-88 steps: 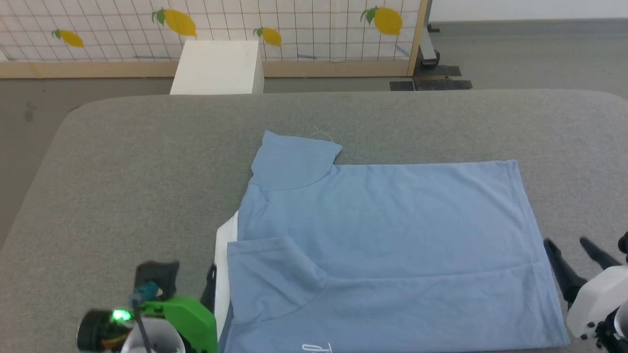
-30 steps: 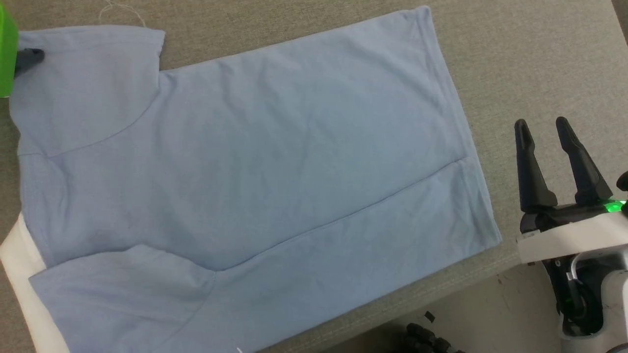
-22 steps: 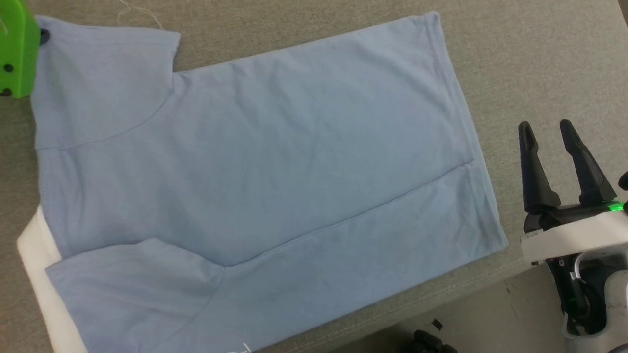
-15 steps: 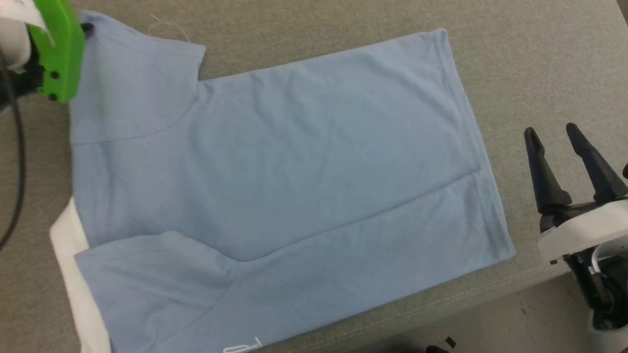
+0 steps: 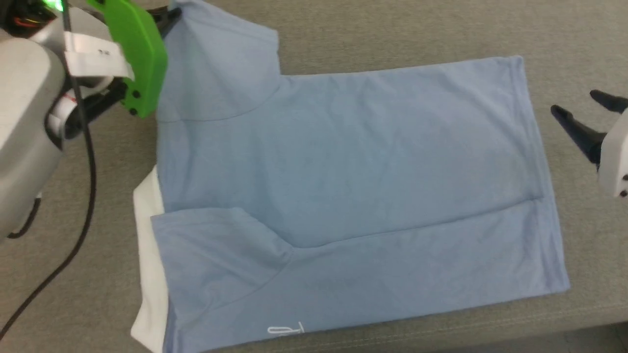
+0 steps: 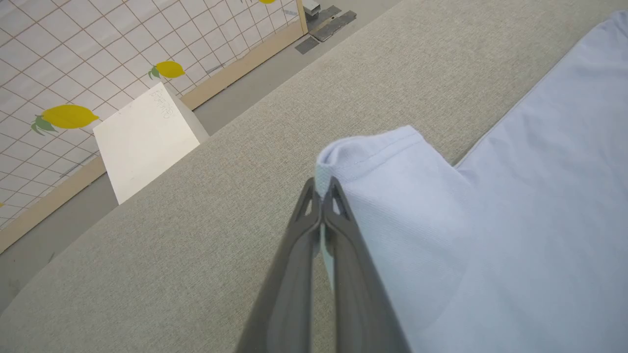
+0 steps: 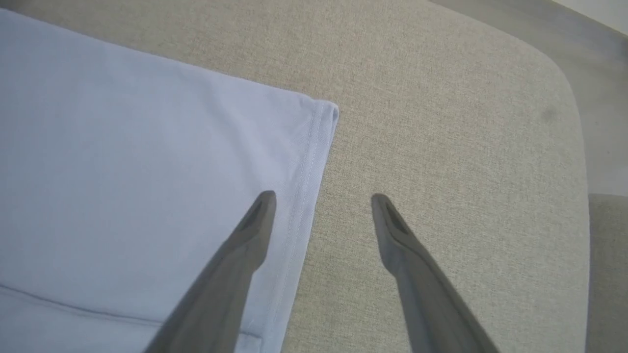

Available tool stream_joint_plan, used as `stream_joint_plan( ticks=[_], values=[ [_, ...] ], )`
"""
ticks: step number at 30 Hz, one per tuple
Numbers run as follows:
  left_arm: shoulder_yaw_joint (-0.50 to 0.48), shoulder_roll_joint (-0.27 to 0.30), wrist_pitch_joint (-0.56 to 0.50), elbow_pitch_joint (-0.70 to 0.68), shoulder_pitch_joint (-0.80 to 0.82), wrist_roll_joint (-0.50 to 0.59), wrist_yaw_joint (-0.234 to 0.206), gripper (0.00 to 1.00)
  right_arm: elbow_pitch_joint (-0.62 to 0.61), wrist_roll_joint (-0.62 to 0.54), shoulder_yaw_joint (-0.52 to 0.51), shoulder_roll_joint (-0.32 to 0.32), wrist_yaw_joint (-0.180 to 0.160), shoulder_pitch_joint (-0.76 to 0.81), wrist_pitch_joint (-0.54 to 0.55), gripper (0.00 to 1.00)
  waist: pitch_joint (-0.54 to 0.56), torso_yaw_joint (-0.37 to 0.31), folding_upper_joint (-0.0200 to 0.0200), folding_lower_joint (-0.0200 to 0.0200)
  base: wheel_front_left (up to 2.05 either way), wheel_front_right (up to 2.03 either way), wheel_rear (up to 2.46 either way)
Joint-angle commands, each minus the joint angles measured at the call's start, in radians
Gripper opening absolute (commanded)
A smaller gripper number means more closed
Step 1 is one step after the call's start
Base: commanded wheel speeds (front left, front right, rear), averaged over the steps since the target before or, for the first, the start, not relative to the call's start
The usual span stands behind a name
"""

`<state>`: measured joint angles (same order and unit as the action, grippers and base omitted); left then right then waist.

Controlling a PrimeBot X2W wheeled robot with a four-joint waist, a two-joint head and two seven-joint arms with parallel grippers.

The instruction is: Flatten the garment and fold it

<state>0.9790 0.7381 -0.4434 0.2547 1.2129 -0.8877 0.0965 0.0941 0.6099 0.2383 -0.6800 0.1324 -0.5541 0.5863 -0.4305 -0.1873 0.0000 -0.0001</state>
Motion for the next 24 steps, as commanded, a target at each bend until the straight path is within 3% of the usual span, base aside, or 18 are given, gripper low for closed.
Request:
stream_joint_plan(
  ticks=[1, 12, 24],
  values=[
    [-0.002, -0.009, 0.017, -0.020, -0.024, 0.013, -0.016, 0.00, 0.029, 0.023, 0.032, -0.017, -0.002, -0.051, 0.016, 1.00, -0.008, 0.060, 0.0000, 0.0001, 0.00, 0.00, 0.00],
    [0.011, -0.037, 0.066, -0.205, -0.062, 0.065, -0.104, 0.00, 0.258, 0.055, 0.330, -0.137, -0.002, -0.344, 0.063, 1.00, -0.076, 0.161, 0.0000, 0.0001, 0.00, 0.00, 0.00],
    [0.016, -0.044, 0.060, -0.331, -0.067, 0.087, -0.158, 0.00, 0.421, 0.092, 0.521, -0.176, -0.002, -0.452, 0.034, 1.00, -0.136, 0.218, 0.0000, 0.0001, 0.00, 0.00, 0.00]
  ],
)
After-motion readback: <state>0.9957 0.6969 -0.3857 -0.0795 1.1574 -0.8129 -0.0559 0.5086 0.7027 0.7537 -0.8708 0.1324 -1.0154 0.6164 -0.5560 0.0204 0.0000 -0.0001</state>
